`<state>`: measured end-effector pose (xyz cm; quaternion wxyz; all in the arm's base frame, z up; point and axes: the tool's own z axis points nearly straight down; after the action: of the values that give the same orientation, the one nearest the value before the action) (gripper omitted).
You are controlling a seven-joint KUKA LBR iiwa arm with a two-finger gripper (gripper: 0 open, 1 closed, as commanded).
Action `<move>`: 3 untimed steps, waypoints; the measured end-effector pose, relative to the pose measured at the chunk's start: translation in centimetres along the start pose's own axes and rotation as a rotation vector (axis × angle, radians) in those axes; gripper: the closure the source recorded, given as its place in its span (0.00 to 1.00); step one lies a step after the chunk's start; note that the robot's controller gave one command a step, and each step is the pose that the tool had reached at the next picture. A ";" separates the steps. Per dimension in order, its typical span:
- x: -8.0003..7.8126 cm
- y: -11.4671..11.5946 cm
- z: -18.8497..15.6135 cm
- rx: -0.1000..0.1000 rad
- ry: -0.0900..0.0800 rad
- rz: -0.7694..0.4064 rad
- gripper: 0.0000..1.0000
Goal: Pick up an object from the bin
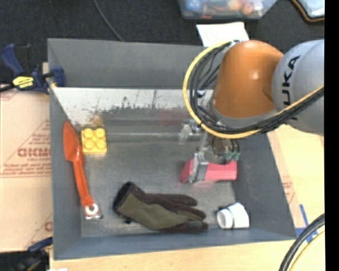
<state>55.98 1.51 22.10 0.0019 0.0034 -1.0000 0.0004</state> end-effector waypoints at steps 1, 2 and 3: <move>-0.2 0.0 -0.4 -0.001 -0.008 0.000 0.00; 6.9 3.5 13.2 0.000 -0.012 -0.098 0.00; 4.0 -9.1 6.1 0.005 -0.031 0.053 0.00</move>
Offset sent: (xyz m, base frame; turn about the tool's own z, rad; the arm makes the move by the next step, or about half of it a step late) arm -0.0805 0.0407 -0.1510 -0.1137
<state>52.03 -7.60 16.03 -0.0136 -0.0231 -0.9996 0.0026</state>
